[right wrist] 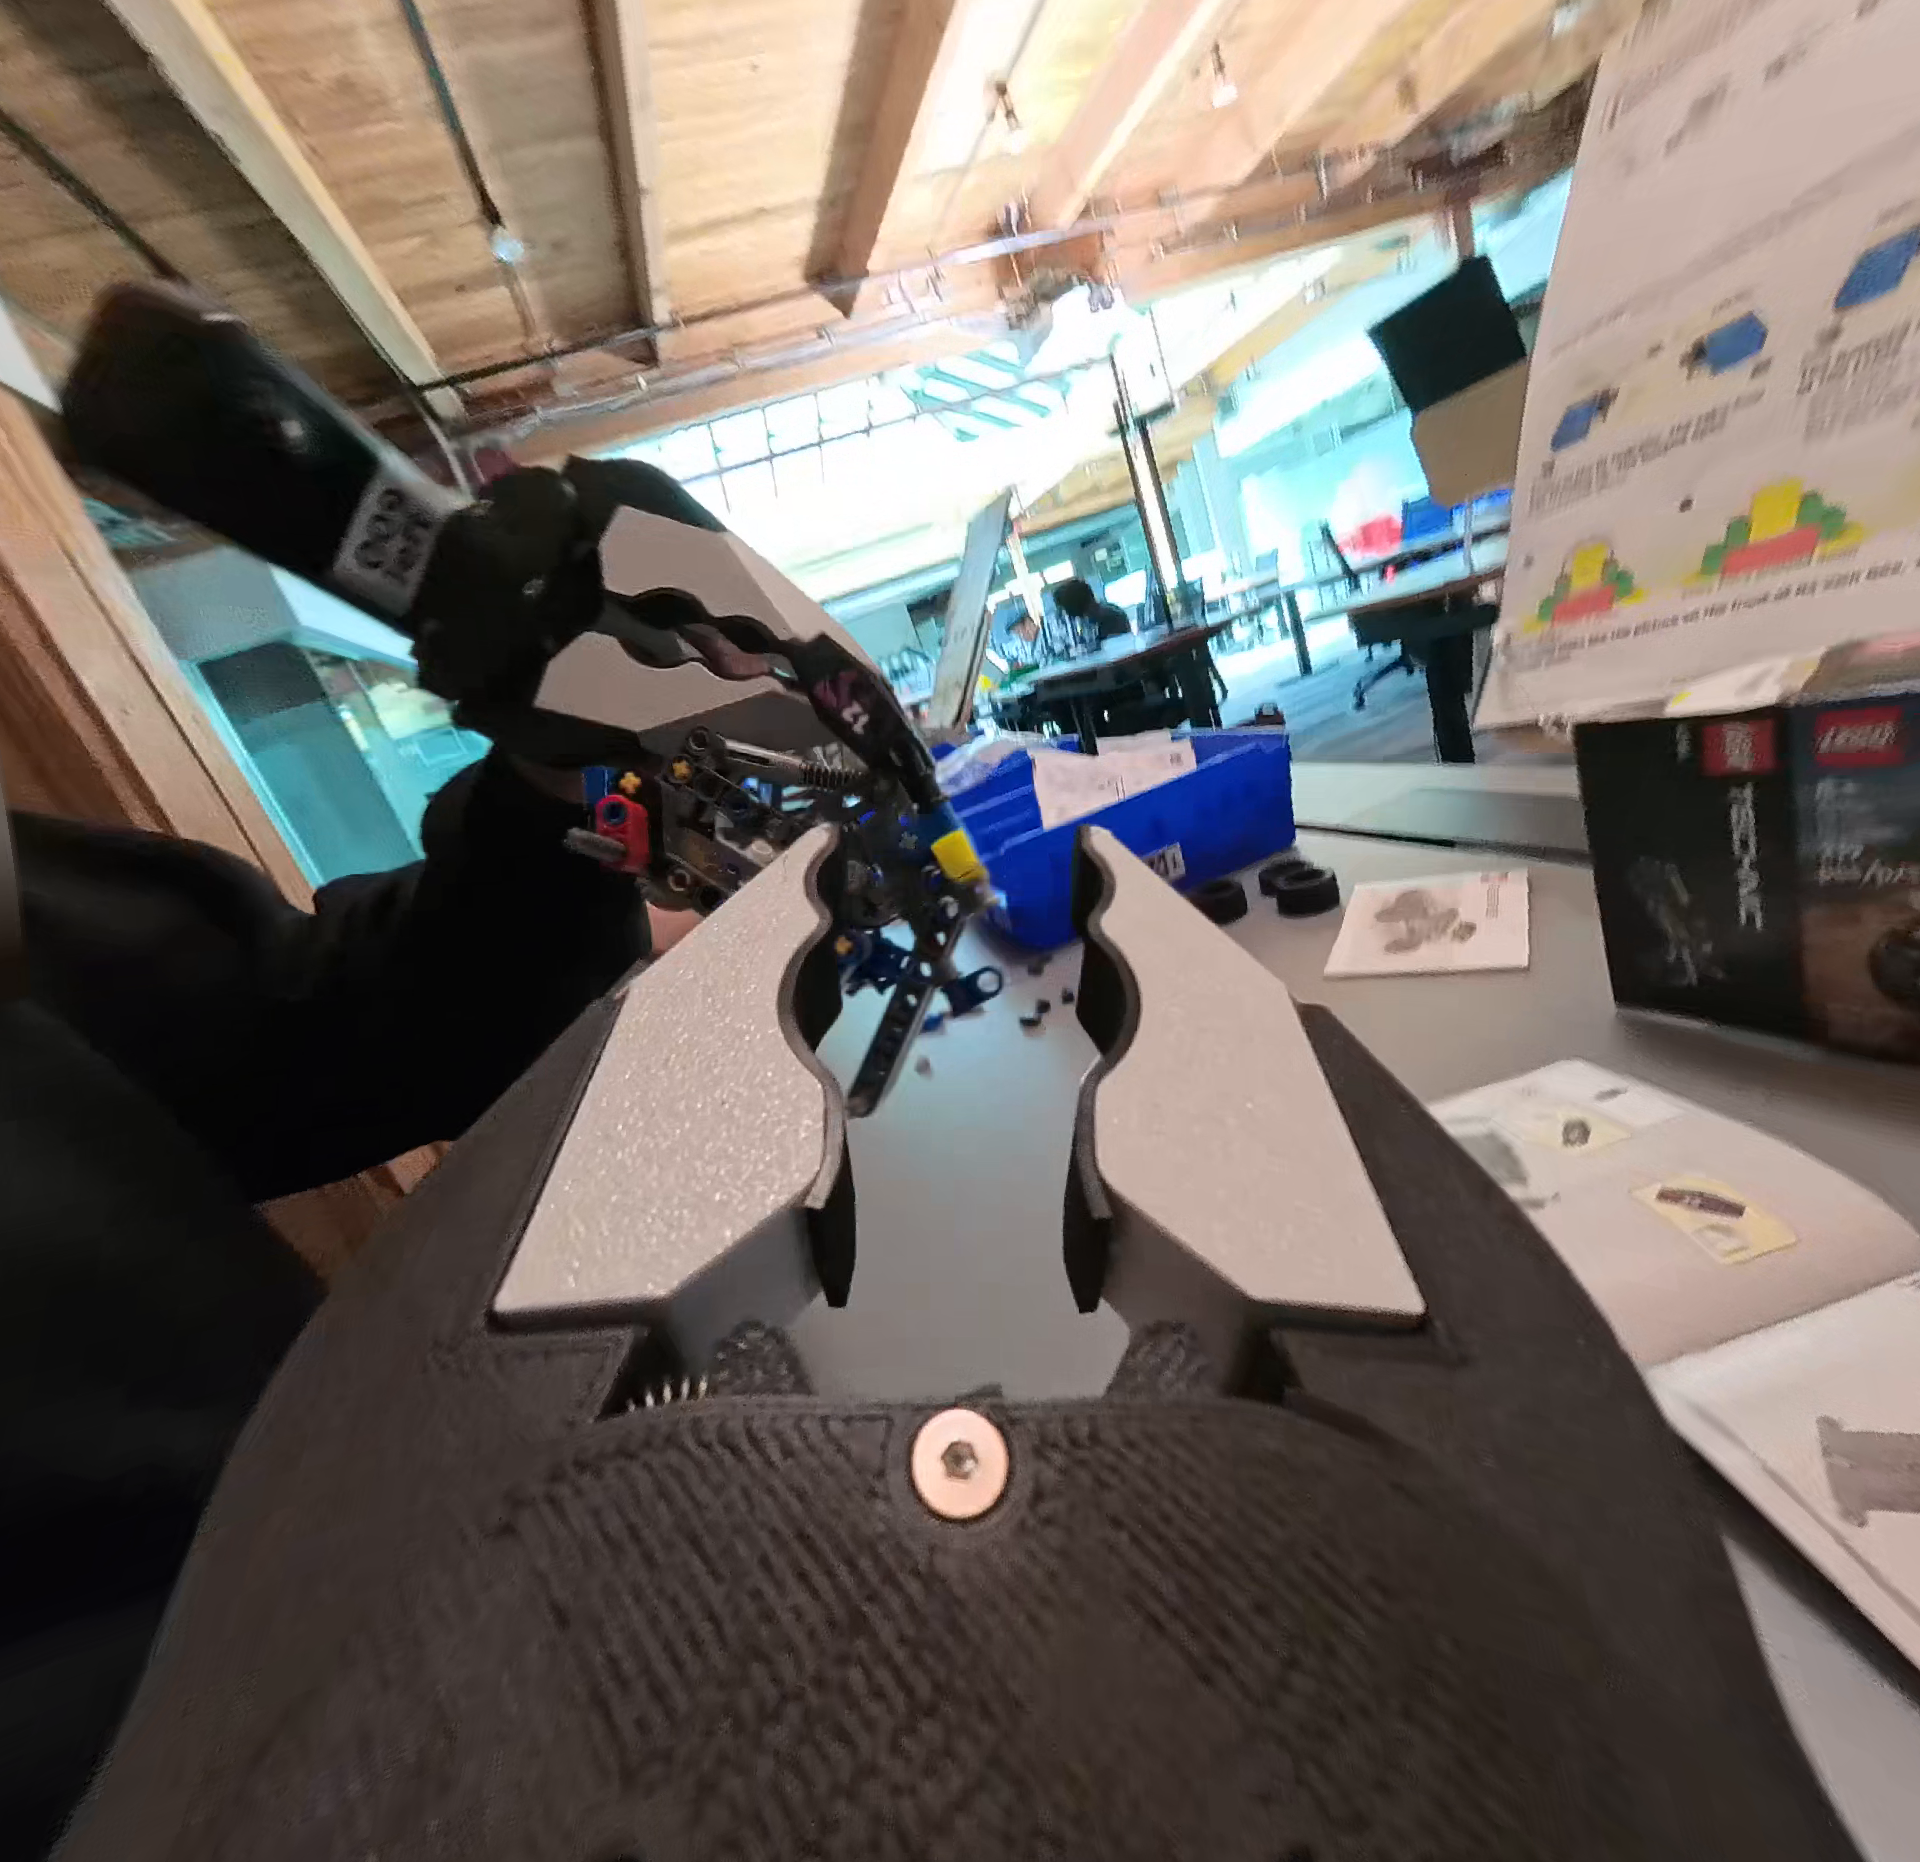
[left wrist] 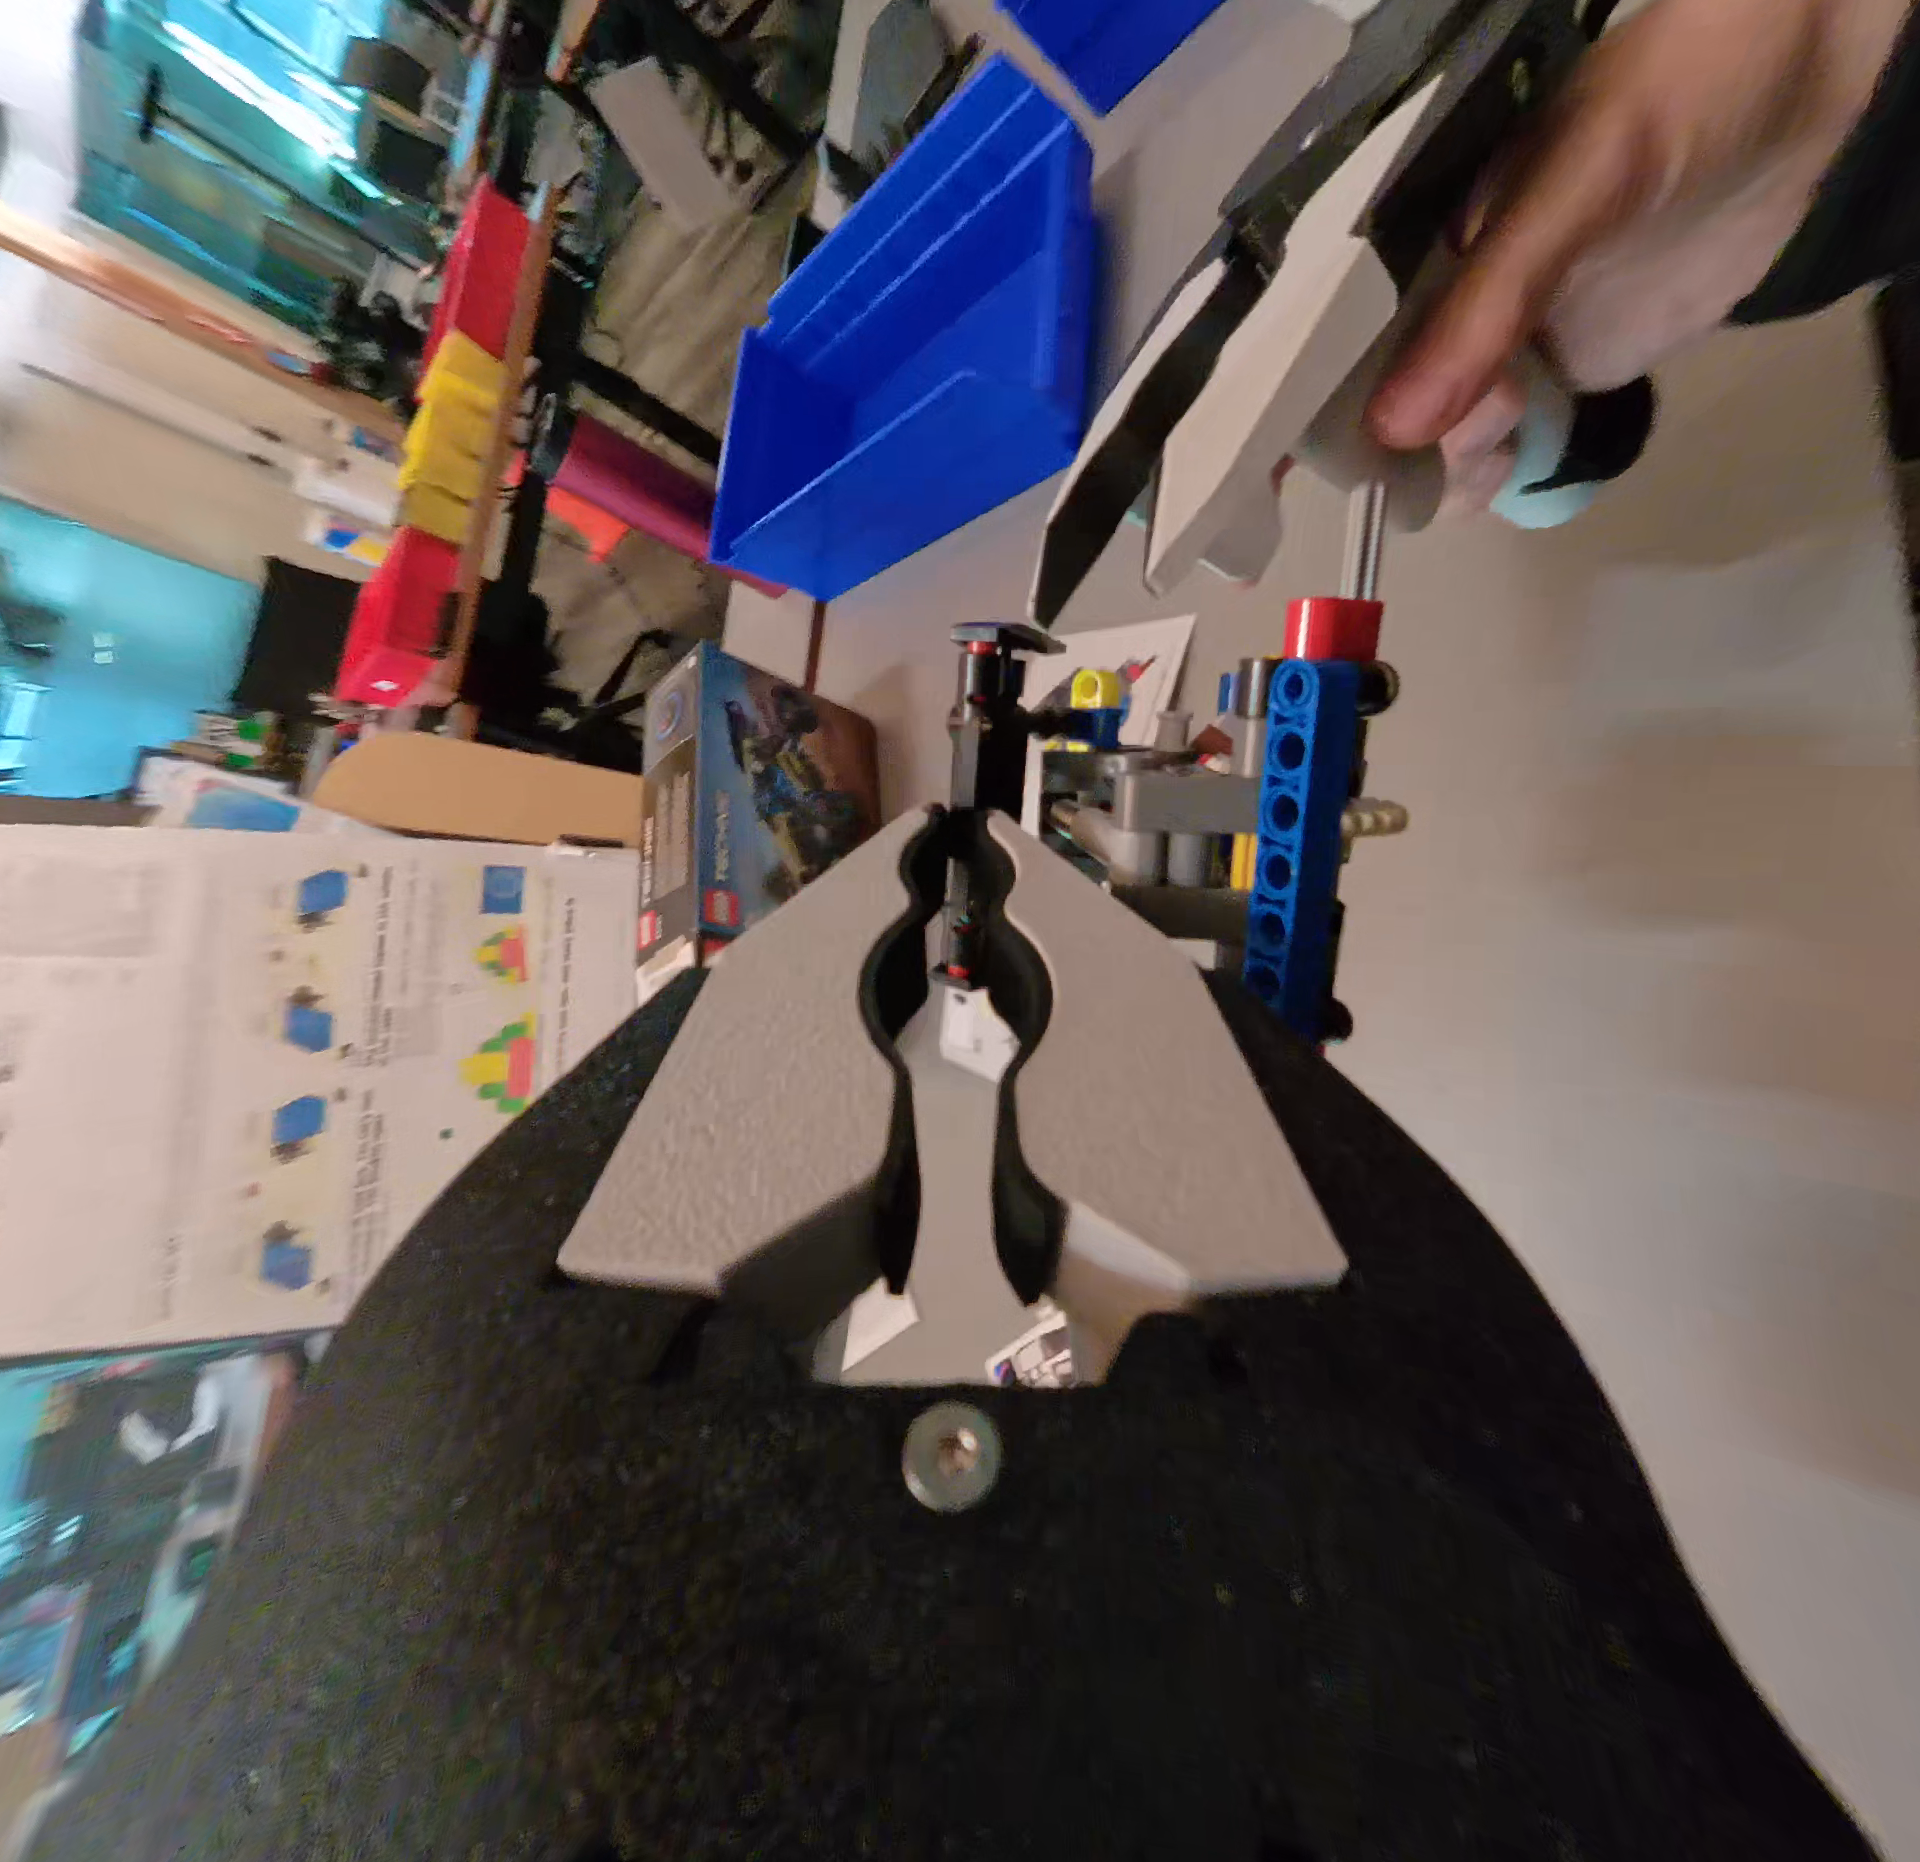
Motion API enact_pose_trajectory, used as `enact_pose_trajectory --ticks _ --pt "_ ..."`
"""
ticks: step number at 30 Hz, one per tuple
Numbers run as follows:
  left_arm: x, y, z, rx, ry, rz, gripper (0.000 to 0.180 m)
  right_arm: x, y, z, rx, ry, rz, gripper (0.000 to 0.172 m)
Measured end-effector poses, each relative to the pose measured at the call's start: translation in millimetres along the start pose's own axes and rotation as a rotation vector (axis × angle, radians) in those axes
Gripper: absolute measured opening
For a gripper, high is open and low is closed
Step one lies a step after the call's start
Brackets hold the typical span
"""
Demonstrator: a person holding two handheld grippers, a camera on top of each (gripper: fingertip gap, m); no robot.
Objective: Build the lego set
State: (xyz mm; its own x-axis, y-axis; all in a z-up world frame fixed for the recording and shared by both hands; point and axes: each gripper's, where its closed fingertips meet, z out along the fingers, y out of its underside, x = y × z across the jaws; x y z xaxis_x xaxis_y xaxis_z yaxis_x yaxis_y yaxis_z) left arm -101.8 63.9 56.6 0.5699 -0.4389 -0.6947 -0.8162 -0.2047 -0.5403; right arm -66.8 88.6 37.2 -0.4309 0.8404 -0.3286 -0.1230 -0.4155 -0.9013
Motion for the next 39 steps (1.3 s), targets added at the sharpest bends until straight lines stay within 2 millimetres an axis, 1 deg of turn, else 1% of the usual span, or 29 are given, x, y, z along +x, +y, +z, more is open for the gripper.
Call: enact_pose_trajectory --ticks 2,4,9,12,15,18,21,26,28,32,39 --pt "3 -5 -3 0.002 0.094 -0.032 0.001 -5 -12 -9 0.058 -0.036 -0.024 0.037" --pt "10 -12 -4 0.006 0.184 -0.062 0.001 -13 -16 -12 0.078 -0.084 -0.035 0.033" --pt "23 -25 -4 0.034 0.341 -0.13 0.001 -31 -1 -5 0.006 -0.176 -0.085 0.036" --pt "29 -30 -5 0.083 0.439 -0.223 0.002 -49 -3 -5 0.026 -0.279 -0.085 0.032" --pt "27 -33 -9 0.158 0.5 -0.315 0.002 -56 -3 -9 0.023 -0.309 -0.167 0.03" --pt "22 -34 -14 0.22 0.537 -0.392 0.002 -58 1 -11 -0.001 -0.281 -0.317 0.028" --pt "22 -34 -16 0.263 0.564 -0.418 0.002 -60 -2 -7 0.015 -0.233 -0.444 0.025" --pt "24 -36 -17 0.295 0.585 -0.43 0.002 -67 -4 -3 0.035 -0.217 -0.548 0.017" --pt "23 -36 -17 0.301 0.586 -0.44 0.001 -67 -8 -3 0.05 -0.204 -0.554 0.015" --pt "20 -39 -17 0.33 0.608 -0.501 0.001 -71 -12 -2 0.07 -0.214 -0.497 0.014" --pt "13 -38 -13 0.344 0.6 -0.624 0.001 -62 -20 0 0.078 -0.157 -0.398 0.014"
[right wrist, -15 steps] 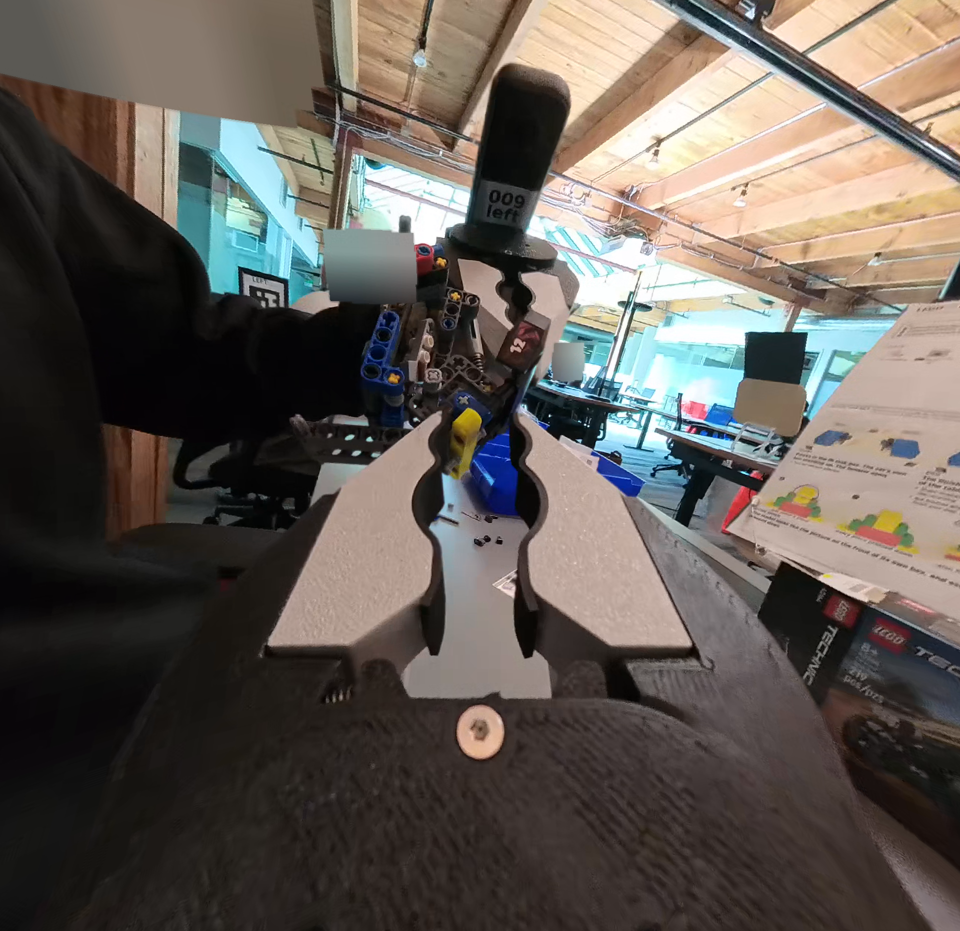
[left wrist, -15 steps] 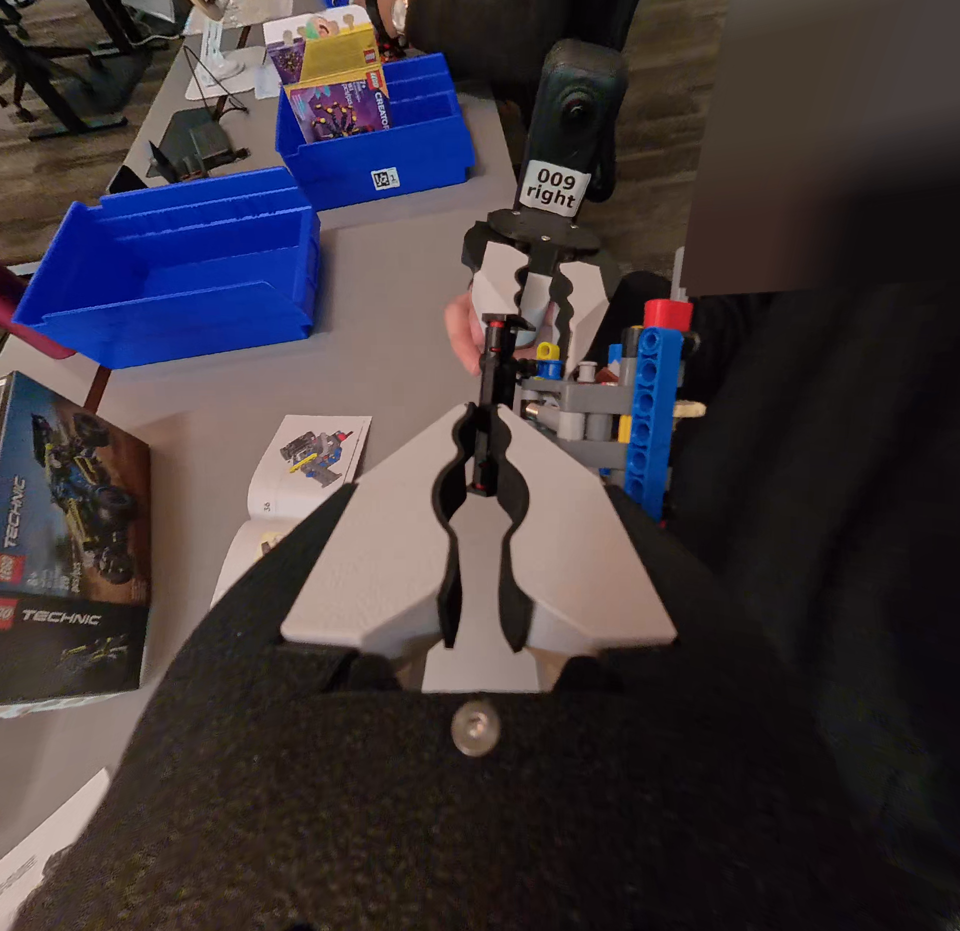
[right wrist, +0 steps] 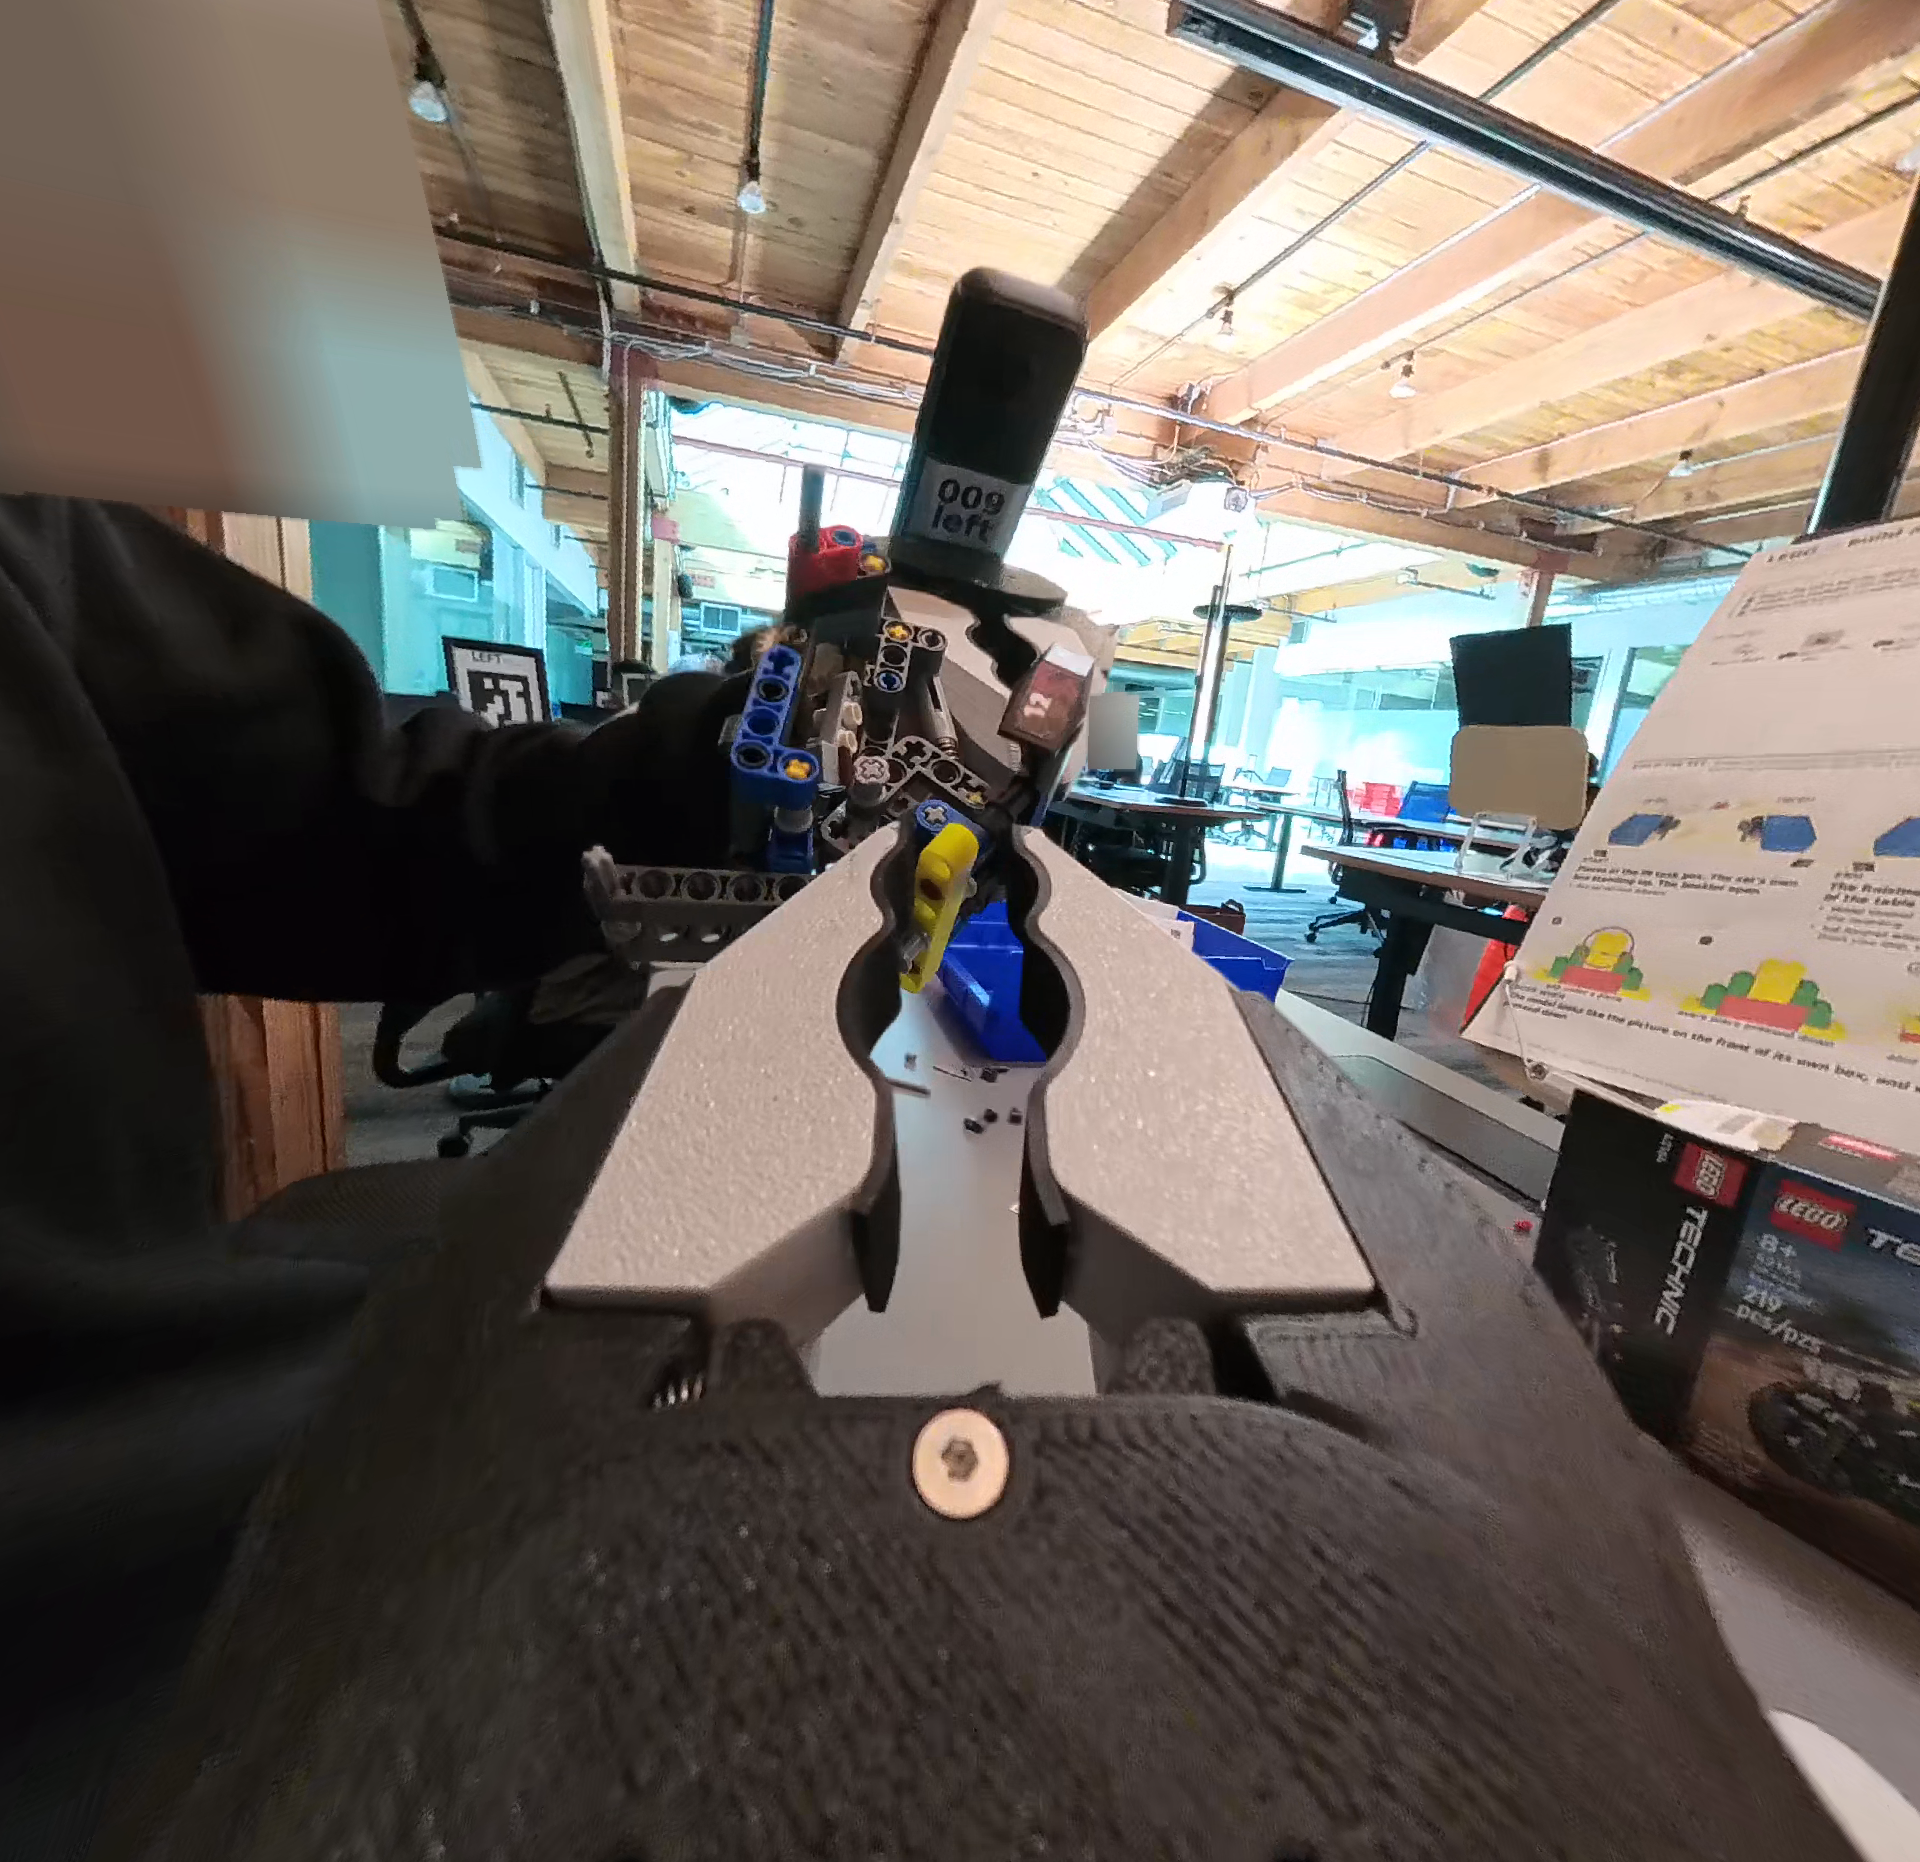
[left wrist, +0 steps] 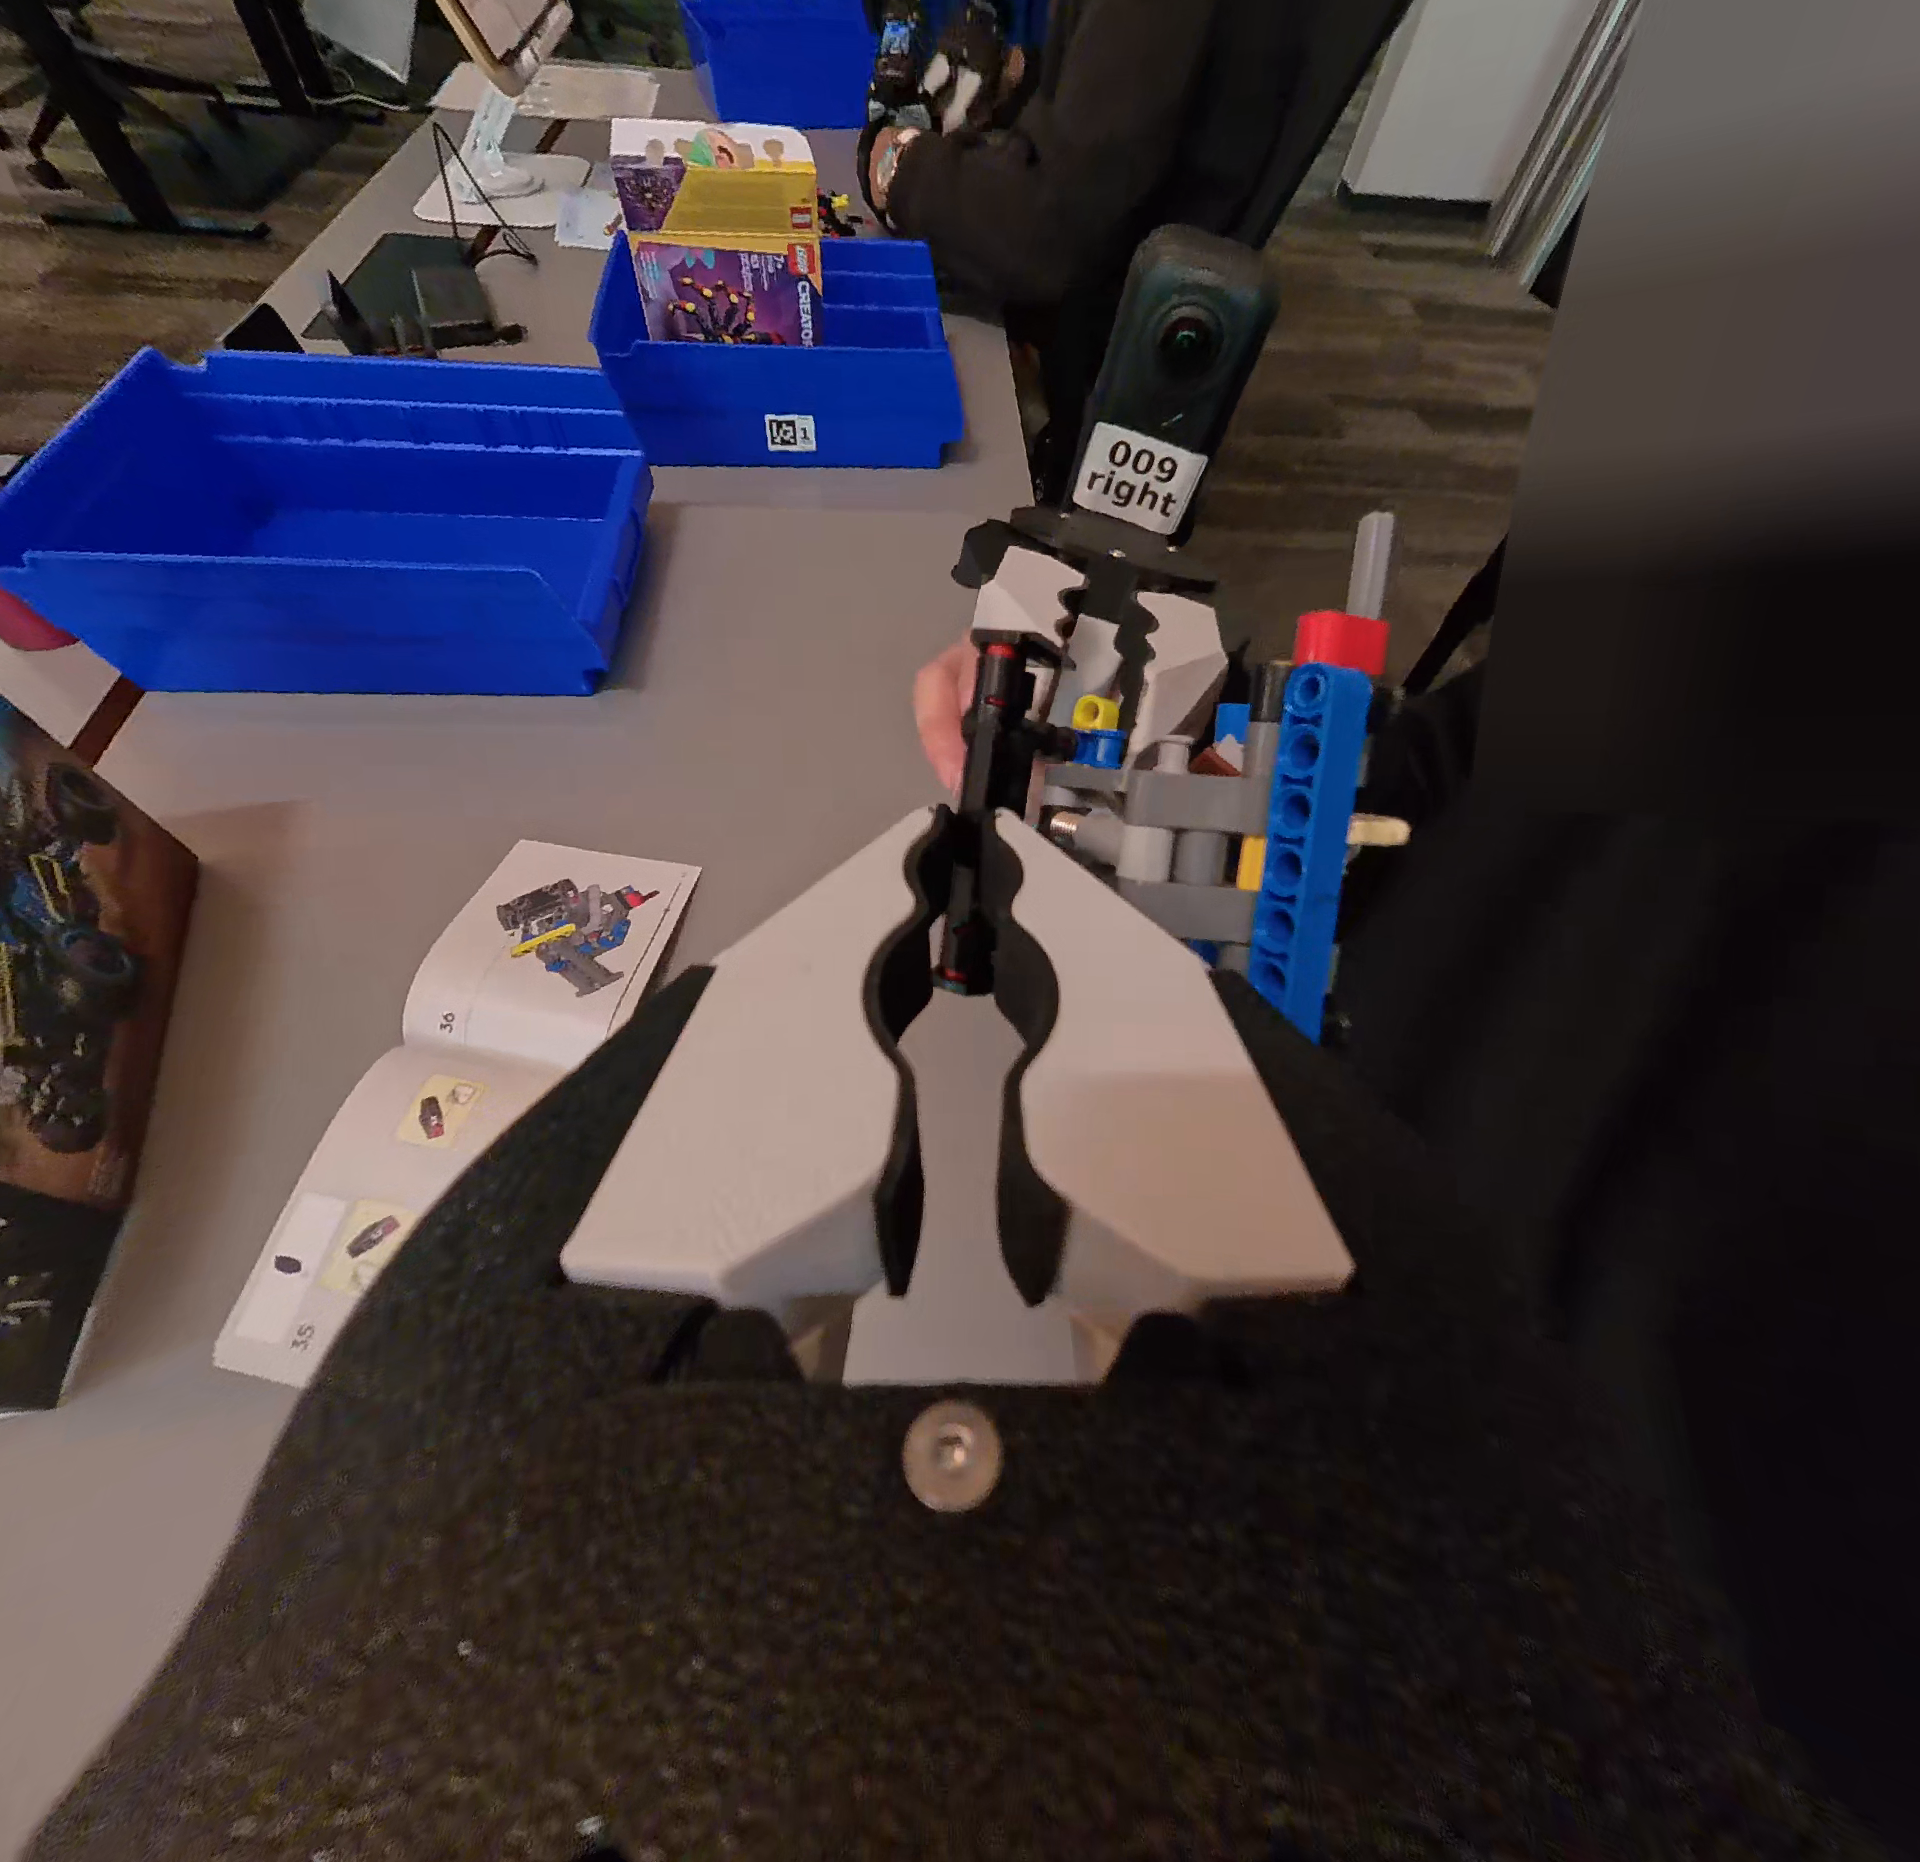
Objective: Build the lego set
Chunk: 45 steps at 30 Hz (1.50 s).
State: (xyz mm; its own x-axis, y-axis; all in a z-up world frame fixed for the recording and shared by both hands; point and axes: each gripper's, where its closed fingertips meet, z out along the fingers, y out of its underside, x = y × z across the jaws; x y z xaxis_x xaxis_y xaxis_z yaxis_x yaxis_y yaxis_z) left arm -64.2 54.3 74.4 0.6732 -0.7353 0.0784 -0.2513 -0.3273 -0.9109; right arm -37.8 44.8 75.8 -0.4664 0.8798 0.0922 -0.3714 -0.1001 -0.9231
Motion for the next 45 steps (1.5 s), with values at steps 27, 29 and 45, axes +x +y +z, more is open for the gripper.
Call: enact_pose_trajectory --ticks 27,29,45 --pt "-8 -23 -8 -0.233 -0.497 0.404 0.001 24 -2 -1 0.115 0.063 0.328 0.01" --pt "-8 -23 -8 -0.277 -0.547 0.45 0.001 26 0 -2 0.112 0.076 0.319 0.011" --pt "-7 -25 -7 -0.323 -0.521 0.289 0.002 27 -3 -3 0.184 0.033 0.426 0.011"
